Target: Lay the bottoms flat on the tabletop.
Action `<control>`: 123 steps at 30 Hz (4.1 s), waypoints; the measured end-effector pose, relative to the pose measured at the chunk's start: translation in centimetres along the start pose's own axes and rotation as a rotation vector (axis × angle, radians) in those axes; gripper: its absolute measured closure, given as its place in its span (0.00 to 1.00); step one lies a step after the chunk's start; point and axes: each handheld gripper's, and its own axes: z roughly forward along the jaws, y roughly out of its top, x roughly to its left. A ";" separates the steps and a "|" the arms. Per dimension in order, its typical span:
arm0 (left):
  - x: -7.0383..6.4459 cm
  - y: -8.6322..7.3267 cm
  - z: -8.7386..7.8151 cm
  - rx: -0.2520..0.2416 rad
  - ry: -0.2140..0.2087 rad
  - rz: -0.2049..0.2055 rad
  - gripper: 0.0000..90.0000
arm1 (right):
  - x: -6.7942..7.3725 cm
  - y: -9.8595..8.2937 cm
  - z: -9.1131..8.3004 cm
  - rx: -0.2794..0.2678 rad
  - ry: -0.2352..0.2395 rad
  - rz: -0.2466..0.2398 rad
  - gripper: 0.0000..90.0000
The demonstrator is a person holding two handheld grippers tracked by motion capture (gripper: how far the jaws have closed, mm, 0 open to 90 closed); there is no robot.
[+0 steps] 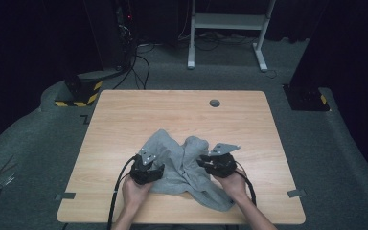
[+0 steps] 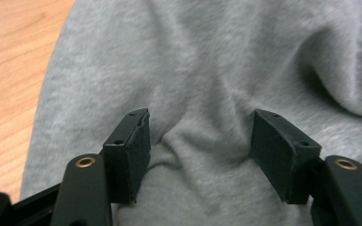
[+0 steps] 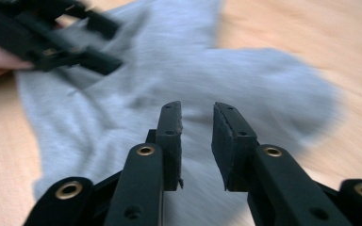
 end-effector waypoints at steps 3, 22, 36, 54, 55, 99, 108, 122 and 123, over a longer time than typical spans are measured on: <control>0.2 -0.4 0.1 -0.027 -0.004 -0.011 0.42 | -1.6 -1.0 0.0 0.040 -0.031 0.074 0.67; 0.6 -0.5 0.0 -0.025 -0.014 -0.010 0.40 | -2.7 -0.1 1.0 0.097 -0.158 -0.010 0.93; 0.5 -0.5 0.0 -0.022 -0.012 -0.008 0.40 | -6.0 -1.8 1.1 0.130 -0.208 0.118 0.70; 0.5 -0.5 0.0 -0.024 -0.011 -0.009 0.39 | -5.9 -4.6 -0.8 0.149 -0.196 0.100 0.95; 0.5 -0.5 0.0 -0.024 -0.011 -0.008 0.39 | -6.0 -4.5 -1.2 0.136 -0.207 0.099 0.97; 1.4 -0.7 -5.0 0.031 -0.002 0.055 0.59 | -2.6 -4.1 3.1 0.072 -0.250 -0.043 0.82; 0.5 2.8 -5.9 -0.034 -0.055 0.134 0.93 | -2.5 -4.1 3.1 0.071 -0.262 -0.050 0.80; 1.9 4.9 0.5 0.134 0.012 0.079 0.76 | -3.0 -4.1 3.1 0.069 -0.239 -0.014 0.75; 1.9 4.7 -0.1 0.124 0.023 0.088 0.70 | -3.1 -4.1 3.0 0.069 -0.232 0.001 0.72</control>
